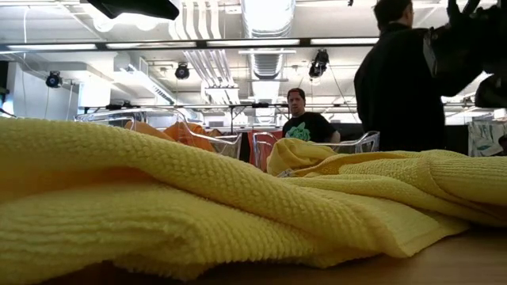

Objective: Sort microfiber towel by color & place in baskets
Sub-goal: Put the yellow microfiber towel into the right transparent bin

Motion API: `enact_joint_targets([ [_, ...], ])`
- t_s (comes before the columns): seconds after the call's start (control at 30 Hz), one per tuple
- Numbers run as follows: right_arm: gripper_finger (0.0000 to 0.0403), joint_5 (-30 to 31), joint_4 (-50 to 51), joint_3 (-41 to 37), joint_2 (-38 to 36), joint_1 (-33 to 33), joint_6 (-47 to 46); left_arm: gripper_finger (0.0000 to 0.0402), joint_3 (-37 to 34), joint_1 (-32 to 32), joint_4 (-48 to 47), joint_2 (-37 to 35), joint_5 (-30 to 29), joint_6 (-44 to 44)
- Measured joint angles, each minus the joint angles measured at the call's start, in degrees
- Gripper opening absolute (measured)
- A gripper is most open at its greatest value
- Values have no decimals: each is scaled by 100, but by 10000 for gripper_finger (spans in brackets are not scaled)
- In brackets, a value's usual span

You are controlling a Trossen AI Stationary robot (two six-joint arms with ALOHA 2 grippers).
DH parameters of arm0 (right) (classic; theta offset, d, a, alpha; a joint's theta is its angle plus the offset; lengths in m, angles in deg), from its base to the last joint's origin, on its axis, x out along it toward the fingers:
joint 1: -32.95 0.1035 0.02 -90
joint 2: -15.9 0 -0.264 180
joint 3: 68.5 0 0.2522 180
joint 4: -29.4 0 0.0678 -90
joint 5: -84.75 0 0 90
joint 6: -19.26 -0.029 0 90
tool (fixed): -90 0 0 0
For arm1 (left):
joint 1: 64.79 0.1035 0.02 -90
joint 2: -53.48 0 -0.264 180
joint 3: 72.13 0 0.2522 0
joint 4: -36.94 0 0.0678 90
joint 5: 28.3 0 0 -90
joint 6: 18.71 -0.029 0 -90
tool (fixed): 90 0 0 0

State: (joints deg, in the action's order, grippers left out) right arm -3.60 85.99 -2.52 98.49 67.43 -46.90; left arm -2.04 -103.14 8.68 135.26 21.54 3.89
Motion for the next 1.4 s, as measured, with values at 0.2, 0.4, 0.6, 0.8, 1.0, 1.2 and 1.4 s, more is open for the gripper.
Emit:
enact_joint_targets([
  [0.2,185,658,-162,2,198,4,1985,247,0,0,3,0,0,53],
  [0.4,234,2023,-162,2,201,-13,3225,247,0,0,6,0,0,71],
  [0.6,227,2240,-503,2,201,-106,3689,247,0,0,16,2,0,71],
  [0.8,197,2198,-877,2,256,-179,4019,247,0,2,46,2,0,70],
  [1.0,171,2195,-878,-8,612,-219,4198,247,0,2,39,2,0,69],
  [1.2,130,2236,-981,45,968,-235,4368,247,0,5,41,2,0,69],
  [1.4,21,2072,-1229,63,1118,-378,4335,247,0,9,40,2,0,67],
])
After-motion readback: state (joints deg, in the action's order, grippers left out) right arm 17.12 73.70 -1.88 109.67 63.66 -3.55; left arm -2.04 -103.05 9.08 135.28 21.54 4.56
